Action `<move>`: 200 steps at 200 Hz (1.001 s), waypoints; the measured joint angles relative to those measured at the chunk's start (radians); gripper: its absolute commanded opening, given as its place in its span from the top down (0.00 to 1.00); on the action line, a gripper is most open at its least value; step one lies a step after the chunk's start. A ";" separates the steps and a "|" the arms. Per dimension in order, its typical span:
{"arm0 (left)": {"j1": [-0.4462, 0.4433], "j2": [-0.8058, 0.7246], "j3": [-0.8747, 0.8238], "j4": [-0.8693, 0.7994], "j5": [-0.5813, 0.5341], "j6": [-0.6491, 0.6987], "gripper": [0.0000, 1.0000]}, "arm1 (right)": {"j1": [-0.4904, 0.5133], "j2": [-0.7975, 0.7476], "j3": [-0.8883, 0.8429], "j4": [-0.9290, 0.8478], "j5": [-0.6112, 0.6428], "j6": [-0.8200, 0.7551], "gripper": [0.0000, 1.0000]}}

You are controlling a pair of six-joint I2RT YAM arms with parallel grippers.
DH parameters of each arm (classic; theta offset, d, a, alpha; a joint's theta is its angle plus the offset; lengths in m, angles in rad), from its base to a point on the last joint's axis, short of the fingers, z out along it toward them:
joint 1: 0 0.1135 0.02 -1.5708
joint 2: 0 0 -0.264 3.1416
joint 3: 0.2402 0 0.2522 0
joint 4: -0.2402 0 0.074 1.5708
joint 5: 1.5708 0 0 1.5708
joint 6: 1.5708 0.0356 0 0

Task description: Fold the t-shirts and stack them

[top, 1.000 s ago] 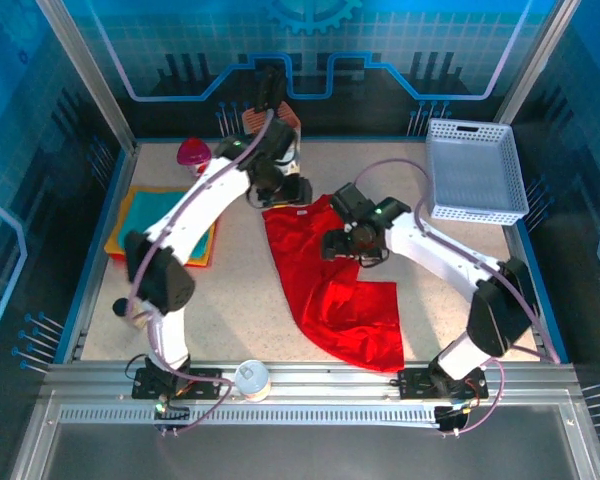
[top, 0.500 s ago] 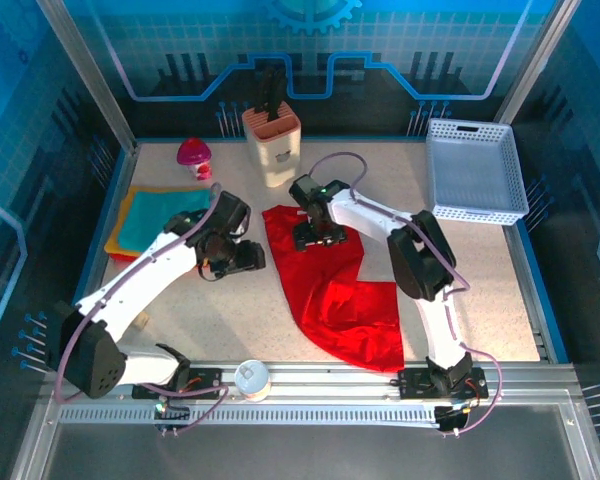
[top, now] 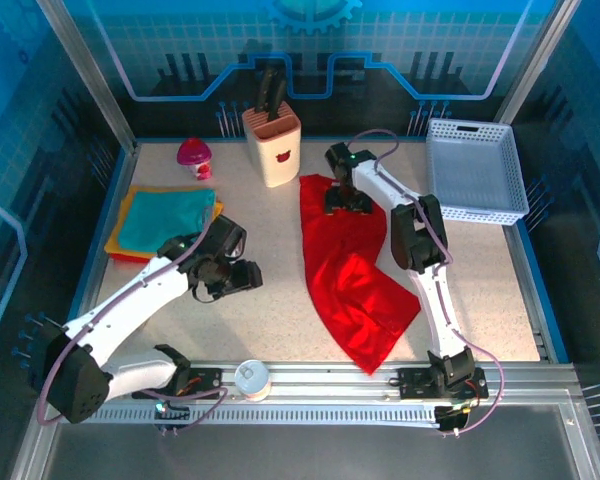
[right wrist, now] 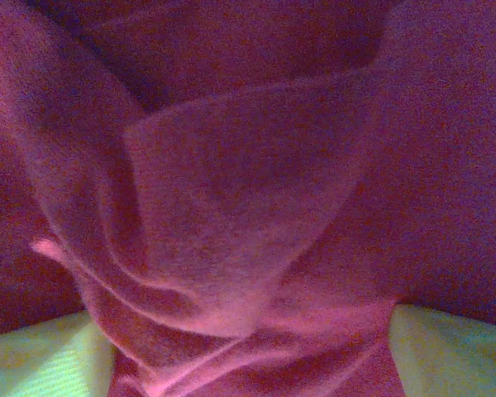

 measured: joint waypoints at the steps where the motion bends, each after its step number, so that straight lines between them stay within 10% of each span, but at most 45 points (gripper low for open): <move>1: -0.001 -0.001 -0.003 0.003 0.001 -0.002 0.39 | -0.001 0.003 0.006 -0.001 0.001 0.000 0.15; 95: -0.172 0.164 -0.071 0.211 0.157 -0.076 0.41 | -0.100 0.103 0.172 0.149 -0.118 -0.021 0.10; 200: -0.410 0.454 0.043 0.441 0.290 -0.156 0.53 | -0.101 -0.773 -0.647 0.292 -0.134 -0.137 0.00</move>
